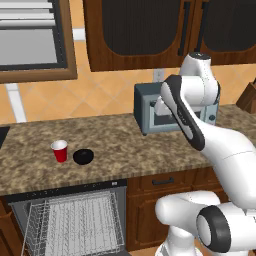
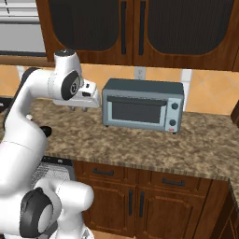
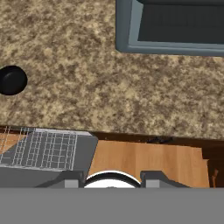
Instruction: Pick up the cup and bowl from the counter, place them in the dishwasher, and close the dishwasher door.
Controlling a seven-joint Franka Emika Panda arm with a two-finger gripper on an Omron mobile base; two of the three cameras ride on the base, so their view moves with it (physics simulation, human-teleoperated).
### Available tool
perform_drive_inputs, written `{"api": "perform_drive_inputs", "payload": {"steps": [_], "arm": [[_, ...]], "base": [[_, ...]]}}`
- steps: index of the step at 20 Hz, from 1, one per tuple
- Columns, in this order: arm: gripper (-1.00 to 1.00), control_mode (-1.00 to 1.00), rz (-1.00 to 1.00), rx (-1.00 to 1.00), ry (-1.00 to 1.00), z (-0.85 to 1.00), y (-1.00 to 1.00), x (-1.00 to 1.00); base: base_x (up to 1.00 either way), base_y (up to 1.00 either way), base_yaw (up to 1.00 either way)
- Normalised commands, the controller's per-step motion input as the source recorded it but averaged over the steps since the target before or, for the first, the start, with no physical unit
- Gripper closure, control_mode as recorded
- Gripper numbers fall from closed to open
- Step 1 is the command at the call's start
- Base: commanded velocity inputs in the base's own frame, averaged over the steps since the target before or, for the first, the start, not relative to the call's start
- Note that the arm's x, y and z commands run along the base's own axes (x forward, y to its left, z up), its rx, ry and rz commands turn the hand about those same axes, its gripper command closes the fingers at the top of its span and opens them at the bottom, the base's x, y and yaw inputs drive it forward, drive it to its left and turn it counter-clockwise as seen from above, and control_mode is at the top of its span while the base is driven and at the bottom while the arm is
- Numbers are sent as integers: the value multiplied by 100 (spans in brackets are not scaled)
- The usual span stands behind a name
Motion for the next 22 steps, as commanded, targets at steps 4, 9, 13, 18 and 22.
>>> {"api": "perform_drive_inputs", "payload": {"steps": [4,9,13,18,22], "arm": [[-100,-100,2,3,0,-6,21,-31],[-100,-100,14,11,3,-45,81,-46],[-100,-100,10,3,2,-34,98,-38],[-100,-100,6,0,3,-31,85,-10],[-100,-100,7,0,6,-42,58,0]], "base": [[0,0,0],[0,0,0],[0,0,0],[0,0,0],[0,0,0]]}}
